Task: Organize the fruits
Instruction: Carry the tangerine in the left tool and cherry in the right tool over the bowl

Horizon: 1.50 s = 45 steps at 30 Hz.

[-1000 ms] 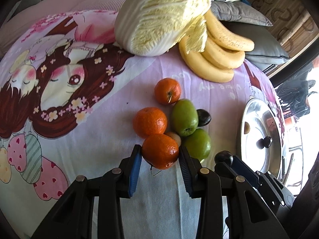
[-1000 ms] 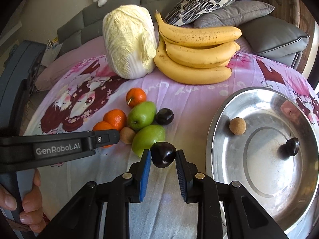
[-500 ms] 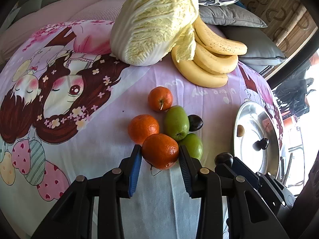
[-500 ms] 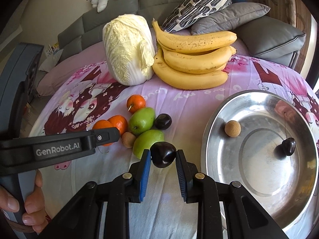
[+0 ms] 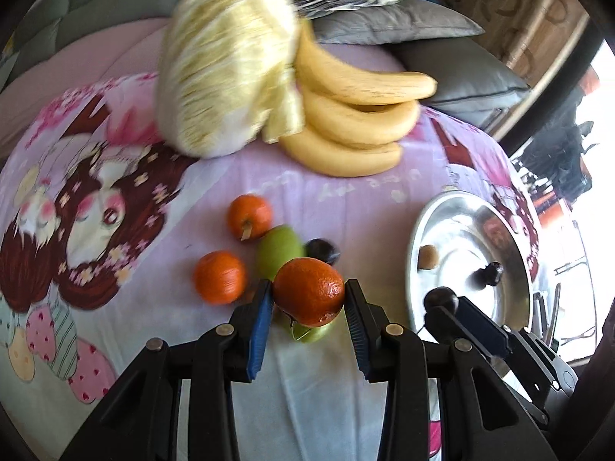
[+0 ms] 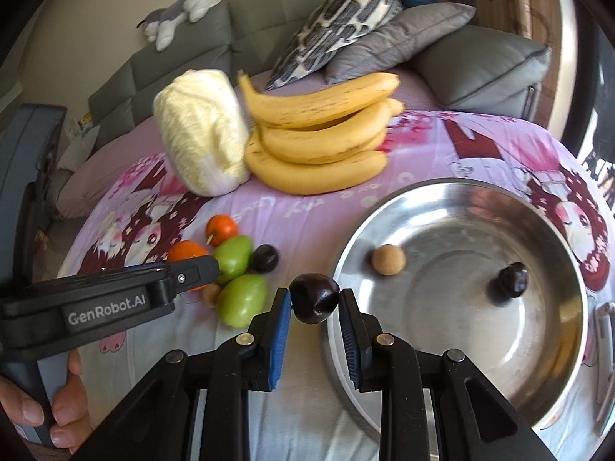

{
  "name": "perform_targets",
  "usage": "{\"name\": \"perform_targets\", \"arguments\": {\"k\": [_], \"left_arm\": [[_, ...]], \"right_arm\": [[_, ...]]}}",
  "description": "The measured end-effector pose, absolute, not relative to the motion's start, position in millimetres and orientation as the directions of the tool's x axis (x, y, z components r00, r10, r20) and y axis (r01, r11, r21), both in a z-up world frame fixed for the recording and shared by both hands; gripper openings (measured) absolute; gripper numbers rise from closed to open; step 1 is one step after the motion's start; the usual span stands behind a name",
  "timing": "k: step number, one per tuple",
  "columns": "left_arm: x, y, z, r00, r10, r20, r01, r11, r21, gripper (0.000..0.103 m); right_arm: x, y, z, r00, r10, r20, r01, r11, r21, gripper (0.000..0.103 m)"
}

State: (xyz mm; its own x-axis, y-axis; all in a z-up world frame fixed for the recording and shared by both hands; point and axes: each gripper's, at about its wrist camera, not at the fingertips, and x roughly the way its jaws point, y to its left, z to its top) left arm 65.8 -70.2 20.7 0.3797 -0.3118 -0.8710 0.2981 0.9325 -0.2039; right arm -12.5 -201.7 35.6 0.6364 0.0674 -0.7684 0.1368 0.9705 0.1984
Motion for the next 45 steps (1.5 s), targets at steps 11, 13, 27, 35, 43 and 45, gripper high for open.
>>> {"name": "perform_targets", "arguments": {"k": [11, 13, 27, 35, 43, 45], "left_arm": [[70.0, -126.9, 39.0, 0.369, -0.333, -0.868, 0.424, 0.891, -0.162, 0.039], [68.5, -136.9, 38.8, 0.36, -0.336, -0.87, 0.446, 0.881, -0.156, 0.039], [55.5, -194.2, 23.9, 0.297, -0.342, -0.892, 0.563, 0.817, -0.126, 0.039], [52.3, -203.3, 4.7, 0.258, -0.308, -0.916, 0.576, 0.81, -0.11, 0.039], [51.7, -201.8, -3.8, 0.231, -0.288, -0.929, 0.58, 0.807, -0.105, 0.039], [52.2, -201.3, -5.6, 0.226, -0.283, -0.932, 0.579, 0.808, -0.105, 0.039]], "right_arm": [[-25.6, -255.9, 41.2, 0.647, -0.015, -0.763, 0.275, 0.937, 0.214, 0.028], [-29.8, -269.6, 41.1, 0.643, -0.046, -0.764, 0.315, 0.925, 0.21, 0.028], [-57.3, -339.9, 39.8, 0.601, -0.185, -0.778, 0.514, 0.834, 0.199, 0.028], [-56.0, -343.9, 26.9, 0.555, -0.17, -0.814, 0.526, 0.83, 0.185, 0.028], [-50.1, -340.9, 7.8, 0.489, -0.148, -0.86, 0.532, 0.832, 0.159, 0.028], [-49.6, -338.4, 6.7, 0.488, -0.147, -0.861, 0.525, 0.837, 0.155, 0.028]]}}
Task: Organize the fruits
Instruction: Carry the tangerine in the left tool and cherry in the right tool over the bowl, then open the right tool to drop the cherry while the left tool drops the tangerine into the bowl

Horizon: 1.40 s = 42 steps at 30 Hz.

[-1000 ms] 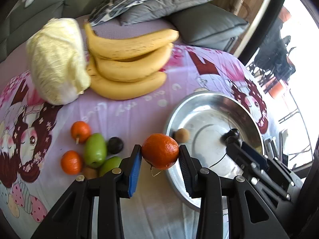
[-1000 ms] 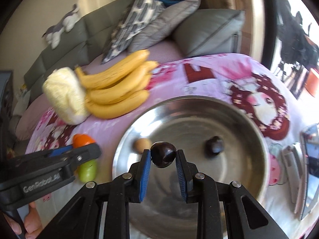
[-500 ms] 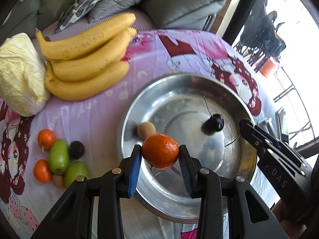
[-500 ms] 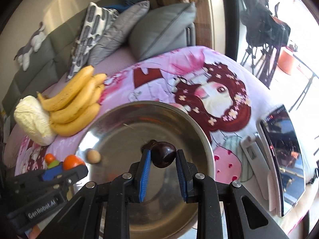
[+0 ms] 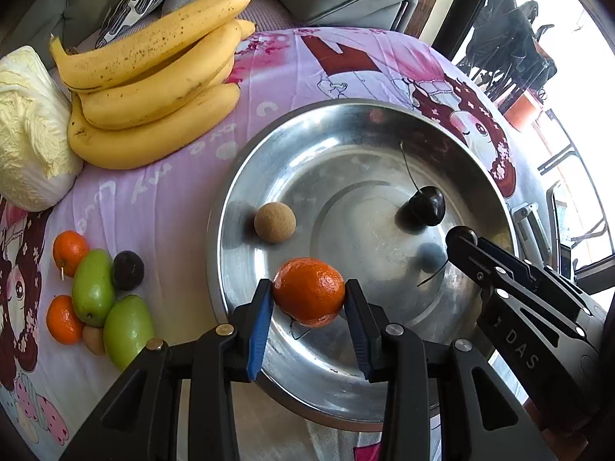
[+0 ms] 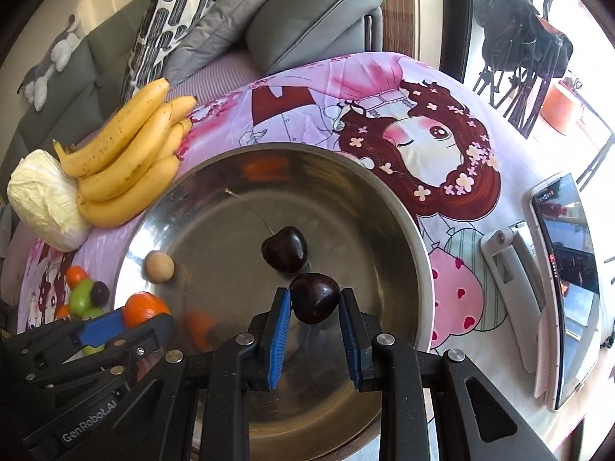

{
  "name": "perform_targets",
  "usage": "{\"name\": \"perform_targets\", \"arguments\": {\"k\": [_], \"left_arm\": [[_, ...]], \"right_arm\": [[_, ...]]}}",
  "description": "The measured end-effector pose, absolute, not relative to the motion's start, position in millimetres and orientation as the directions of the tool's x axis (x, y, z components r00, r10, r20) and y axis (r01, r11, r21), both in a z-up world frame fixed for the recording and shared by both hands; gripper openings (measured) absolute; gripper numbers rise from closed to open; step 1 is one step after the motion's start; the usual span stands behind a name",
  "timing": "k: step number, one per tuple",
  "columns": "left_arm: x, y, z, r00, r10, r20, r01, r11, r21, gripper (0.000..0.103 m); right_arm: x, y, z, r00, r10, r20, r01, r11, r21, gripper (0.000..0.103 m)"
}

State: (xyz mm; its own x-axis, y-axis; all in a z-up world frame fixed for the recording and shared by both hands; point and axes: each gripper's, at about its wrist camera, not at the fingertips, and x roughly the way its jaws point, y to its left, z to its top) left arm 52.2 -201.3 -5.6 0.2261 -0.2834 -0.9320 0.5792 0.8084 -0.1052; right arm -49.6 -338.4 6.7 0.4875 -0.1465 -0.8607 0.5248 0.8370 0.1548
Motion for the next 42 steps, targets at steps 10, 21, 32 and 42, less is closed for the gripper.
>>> {"name": "perform_targets", "arguments": {"k": [10, 21, 32, 42], "left_arm": [[52.9, -204.1, -13.1, 0.208, -0.265, -0.942, 0.58, 0.808, -0.099, 0.039], [51.1, -207.9, -16.9, 0.199, -0.257, -0.946, 0.584, 0.806, -0.096, 0.039], [48.6, -201.5, -4.2, 0.212, -0.276, -0.938, 0.584, 0.805, -0.105, 0.042], [49.7, -188.0, 18.8, 0.254, -0.313, -0.915, 0.562, 0.818, -0.123, 0.047]], "right_arm": [[-45.6, -333.9, 1.6, 0.467, -0.143, -0.872, 0.514, 0.847, 0.137, 0.028], [-44.8, -334.9, 0.4, 0.46, -0.141, -0.877, 0.514, 0.847, 0.133, 0.031], [-46.9, -335.0, 9.7, 0.492, -0.155, -0.857, 0.517, 0.844, 0.144, 0.046], [-48.9, -331.8, 23.1, 0.54, -0.162, -0.826, 0.507, 0.846, 0.165, 0.046]]}}
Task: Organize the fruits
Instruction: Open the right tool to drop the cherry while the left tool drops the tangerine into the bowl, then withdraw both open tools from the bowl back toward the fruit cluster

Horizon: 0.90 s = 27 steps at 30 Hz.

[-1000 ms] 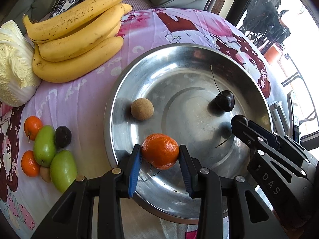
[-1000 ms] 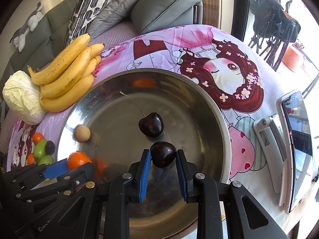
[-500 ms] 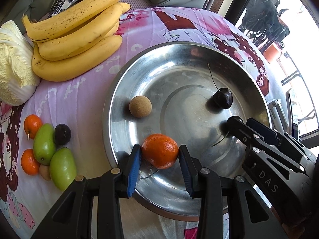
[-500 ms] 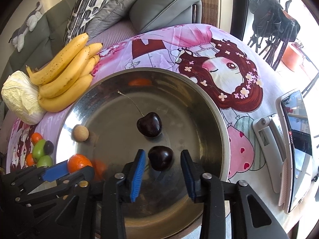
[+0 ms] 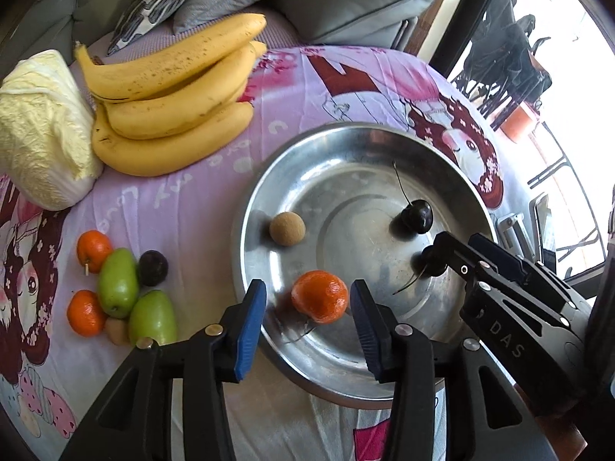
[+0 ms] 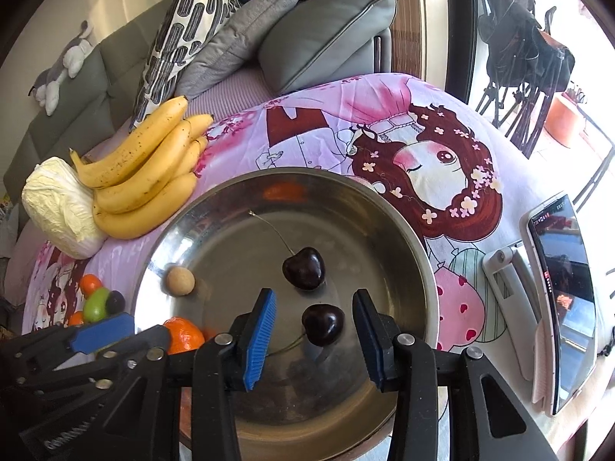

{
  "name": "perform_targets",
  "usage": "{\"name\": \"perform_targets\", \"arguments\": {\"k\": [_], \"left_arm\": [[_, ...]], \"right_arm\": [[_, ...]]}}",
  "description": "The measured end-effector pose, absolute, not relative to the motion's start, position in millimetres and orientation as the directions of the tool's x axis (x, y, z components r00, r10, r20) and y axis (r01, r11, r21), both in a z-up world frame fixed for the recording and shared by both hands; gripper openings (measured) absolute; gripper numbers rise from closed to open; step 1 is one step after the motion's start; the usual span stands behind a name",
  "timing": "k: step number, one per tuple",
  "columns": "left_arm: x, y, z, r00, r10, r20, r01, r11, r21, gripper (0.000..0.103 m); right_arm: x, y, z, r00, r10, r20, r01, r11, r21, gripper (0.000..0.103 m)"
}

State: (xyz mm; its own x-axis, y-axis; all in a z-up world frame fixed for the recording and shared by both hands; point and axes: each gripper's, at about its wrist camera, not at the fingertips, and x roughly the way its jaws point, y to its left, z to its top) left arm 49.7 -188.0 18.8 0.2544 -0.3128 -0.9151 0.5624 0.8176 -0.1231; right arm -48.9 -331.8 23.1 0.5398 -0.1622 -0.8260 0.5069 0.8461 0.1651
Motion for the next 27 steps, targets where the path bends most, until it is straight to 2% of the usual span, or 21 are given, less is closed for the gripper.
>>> {"name": "perform_targets", "arguments": {"k": [16, 27], "left_arm": [[78.9, -99.4, 8.4, 0.312, -0.231, -0.922, 0.321, 0.939, -0.127, 0.047], [80.0, -74.9, 4.6, 0.306, -0.224, -0.925, 0.27, 0.952, -0.142, 0.047]], "right_arm": [[-32.2, -287.9, 20.8, 0.551, -0.089, -0.83, 0.398, 0.902, 0.168, 0.046], [-24.2, -255.7, 16.3, 0.543, -0.048, -0.839, 0.319, 0.935, 0.153, 0.045]]}}
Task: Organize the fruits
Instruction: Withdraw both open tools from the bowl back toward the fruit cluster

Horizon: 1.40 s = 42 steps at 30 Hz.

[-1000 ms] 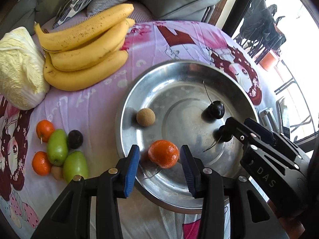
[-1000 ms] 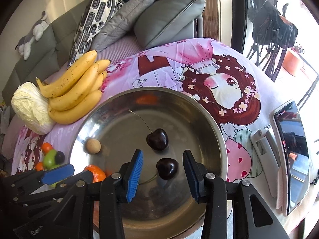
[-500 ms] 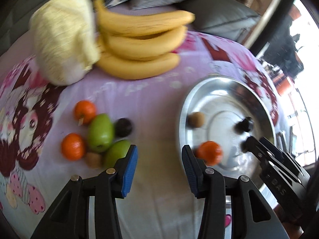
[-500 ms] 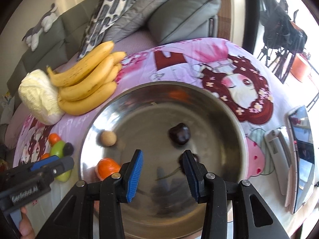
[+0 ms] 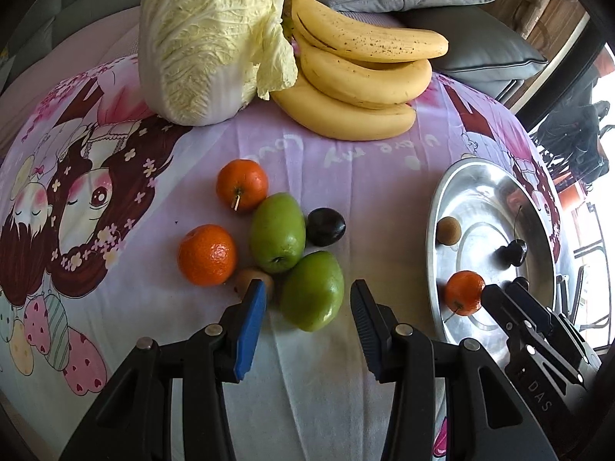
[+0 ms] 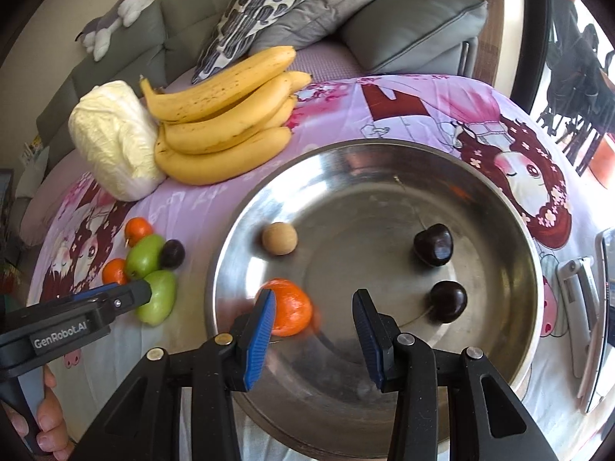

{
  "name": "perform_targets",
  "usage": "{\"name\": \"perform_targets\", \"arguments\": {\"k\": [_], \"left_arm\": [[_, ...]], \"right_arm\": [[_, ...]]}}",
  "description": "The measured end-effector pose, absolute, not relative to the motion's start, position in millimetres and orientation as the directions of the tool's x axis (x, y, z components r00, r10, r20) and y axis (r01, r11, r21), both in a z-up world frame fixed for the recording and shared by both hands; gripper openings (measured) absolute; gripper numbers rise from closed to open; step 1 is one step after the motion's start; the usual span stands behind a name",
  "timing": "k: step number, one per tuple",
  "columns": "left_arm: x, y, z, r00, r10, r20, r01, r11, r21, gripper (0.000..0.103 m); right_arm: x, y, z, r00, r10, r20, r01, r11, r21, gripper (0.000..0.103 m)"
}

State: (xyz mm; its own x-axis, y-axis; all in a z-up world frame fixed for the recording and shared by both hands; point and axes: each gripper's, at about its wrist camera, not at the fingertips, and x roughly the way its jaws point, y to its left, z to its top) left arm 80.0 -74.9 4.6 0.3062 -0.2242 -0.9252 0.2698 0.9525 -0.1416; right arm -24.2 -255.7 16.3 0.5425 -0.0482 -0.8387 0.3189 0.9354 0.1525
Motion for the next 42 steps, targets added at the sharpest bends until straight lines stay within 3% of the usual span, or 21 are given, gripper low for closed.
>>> {"name": "perform_targets", "arguments": {"k": [5, 8, 11, 13, 18, 20, 22, 42], "left_arm": [[80.2, -76.6, 1.4, 0.301, -0.223, -0.927, 0.265, 0.954, -0.143, 0.049], [81.1, -75.7, 0.3, 0.305, -0.204, -0.93, 0.245, 0.961, -0.131, 0.068], [81.6, -75.8, 0.5, 0.31, -0.186, -0.932, 0.238, 0.965, -0.113, 0.069], [81.6, -76.2, 0.6, 0.314, -0.175, -0.933, 0.235, 0.967, -0.102, 0.071], [81.8, -73.5, 4.5, 0.34, -0.173, -0.924, 0.216, 0.971, -0.102, 0.089], [82.1, -71.3, 6.3, 0.353, -0.17, -0.92, 0.207, 0.973, -0.101, 0.091], [82.4, -69.0, 7.9, 0.365, -0.171, -0.915, 0.197, 0.975, -0.104, 0.094], [80.6, -65.1, 15.8, 0.395, -0.186, -0.9, 0.191, 0.974, -0.118, 0.096]], "right_arm": [[-24.7, -257.8, 15.4, 0.543, -0.052, -0.838, 0.33, 0.931, 0.156, 0.048], [-26.0, -261.9, 14.7, 0.544, -0.058, -0.837, 0.347, 0.924, 0.162, 0.067], [-26.8, -264.7, 15.9, 0.551, -0.062, -0.832, 0.358, 0.919, 0.168, 0.072], [-27.0, -266.5, 15.5, 0.552, -0.056, -0.832, 0.364, 0.914, 0.18, 0.081], [-28.5, -270.7, 16.0, 0.555, -0.069, -0.829, 0.384, 0.905, 0.182, 0.091], [-28.3, -271.1, 16.4, 0.553, -0.075, -0.83, 0.389, 0.904, 0.177, 0.093], [-28.1, -271.2, 16.0, 0.551, -0.075, -0.831, 0.387, 0.905, 0.175, 0.102], [-29.9, -259.6, 24.1, 0.607, -0.093, -0.789, 0.35, 0.923, 0.161, 0.103]]}}
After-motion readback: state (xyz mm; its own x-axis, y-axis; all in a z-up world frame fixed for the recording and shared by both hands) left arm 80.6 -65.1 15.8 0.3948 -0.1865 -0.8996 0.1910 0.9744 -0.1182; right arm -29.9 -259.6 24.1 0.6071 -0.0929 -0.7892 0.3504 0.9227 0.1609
